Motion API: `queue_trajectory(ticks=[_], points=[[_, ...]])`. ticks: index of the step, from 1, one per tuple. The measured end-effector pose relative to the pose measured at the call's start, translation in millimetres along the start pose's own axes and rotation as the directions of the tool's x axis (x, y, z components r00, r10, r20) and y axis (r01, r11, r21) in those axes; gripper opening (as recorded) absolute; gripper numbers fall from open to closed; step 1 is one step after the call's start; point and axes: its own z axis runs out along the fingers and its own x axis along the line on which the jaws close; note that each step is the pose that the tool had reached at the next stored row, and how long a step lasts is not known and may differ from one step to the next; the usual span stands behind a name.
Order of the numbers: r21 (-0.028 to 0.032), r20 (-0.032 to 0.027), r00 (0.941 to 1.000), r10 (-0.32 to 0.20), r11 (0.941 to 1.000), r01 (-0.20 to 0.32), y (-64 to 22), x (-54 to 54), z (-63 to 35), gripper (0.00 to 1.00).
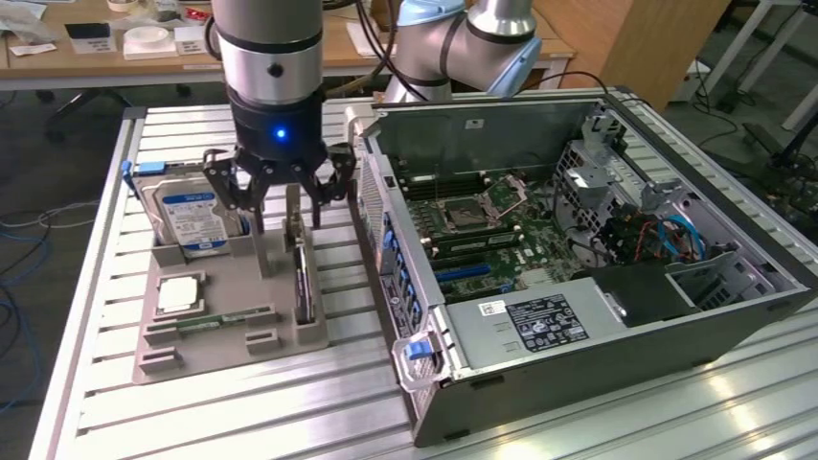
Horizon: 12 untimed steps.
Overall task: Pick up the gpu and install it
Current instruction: 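Pick up the gpu and move the gpu toward the slot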
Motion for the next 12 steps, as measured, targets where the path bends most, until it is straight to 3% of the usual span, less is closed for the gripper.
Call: queue_trajectory(ticks=[12], points=[[0.0002, -0.0006, 1.0000, -0.003, 1.0000, 0.003, -0.9, -0.6, 19.6, 0.65]])
